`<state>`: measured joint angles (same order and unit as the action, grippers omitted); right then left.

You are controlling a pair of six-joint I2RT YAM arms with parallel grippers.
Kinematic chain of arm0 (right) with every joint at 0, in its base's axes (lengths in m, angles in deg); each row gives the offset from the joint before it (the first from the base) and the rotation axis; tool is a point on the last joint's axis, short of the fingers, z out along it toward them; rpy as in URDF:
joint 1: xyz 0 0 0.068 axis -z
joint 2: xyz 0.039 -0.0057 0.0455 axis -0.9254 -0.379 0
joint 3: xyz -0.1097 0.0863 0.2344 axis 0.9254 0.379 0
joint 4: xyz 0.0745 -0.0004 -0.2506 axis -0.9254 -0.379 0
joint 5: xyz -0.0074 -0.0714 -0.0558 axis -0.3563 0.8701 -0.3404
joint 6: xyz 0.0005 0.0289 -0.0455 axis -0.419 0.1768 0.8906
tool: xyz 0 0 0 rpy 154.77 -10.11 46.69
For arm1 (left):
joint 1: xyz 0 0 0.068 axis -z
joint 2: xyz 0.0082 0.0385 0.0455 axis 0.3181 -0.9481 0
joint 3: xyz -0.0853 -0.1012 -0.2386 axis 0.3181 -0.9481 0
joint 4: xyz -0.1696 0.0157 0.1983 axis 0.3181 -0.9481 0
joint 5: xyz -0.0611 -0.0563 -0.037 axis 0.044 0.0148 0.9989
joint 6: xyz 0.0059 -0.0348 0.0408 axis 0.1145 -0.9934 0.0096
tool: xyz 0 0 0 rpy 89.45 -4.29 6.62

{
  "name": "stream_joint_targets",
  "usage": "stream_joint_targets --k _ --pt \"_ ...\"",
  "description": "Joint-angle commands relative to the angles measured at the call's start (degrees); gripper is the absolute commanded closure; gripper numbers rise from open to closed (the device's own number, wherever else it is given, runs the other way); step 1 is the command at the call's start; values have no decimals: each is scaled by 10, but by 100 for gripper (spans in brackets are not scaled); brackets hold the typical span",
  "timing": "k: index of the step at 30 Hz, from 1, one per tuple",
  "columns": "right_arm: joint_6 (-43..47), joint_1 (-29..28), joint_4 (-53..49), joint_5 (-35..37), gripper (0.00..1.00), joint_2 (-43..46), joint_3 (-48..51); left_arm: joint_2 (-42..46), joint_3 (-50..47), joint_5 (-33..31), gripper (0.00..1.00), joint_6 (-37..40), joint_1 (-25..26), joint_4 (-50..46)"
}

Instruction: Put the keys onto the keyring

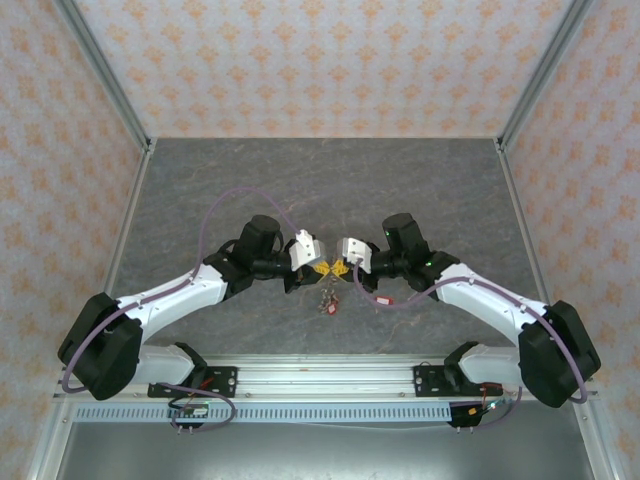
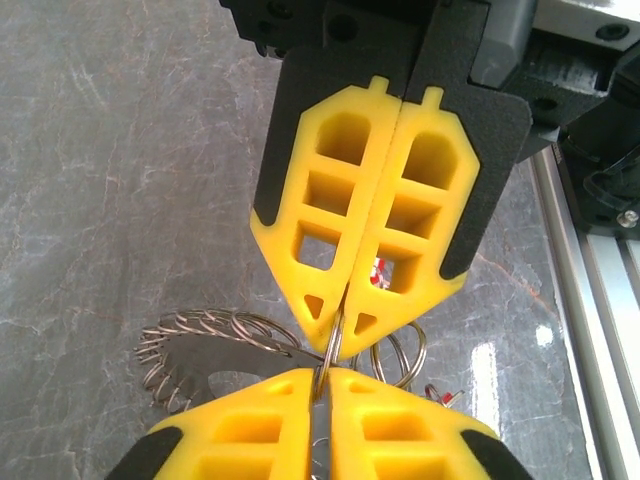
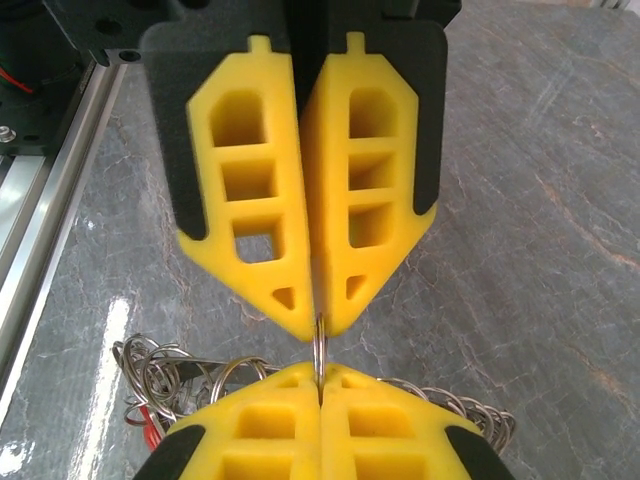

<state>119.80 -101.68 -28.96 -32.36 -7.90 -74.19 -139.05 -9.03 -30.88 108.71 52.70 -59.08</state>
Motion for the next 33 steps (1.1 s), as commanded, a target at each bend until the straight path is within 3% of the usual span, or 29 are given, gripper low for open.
stream_joint_targets --k 1,8,26,33 --pt "-9 3 47 -25 100 8 10 -2 2 -2 83 14 4 -13" --pt "-20 6 60 -45 100 4 9 -13 8 9 79 17 4 -10" --pt "-20 6 55 -43 100 -1 7 24 -9 -19 78 0 4 16" --pt "-42 6 85 -59 100 -1 12 8 0 1 79 -3 5 8"
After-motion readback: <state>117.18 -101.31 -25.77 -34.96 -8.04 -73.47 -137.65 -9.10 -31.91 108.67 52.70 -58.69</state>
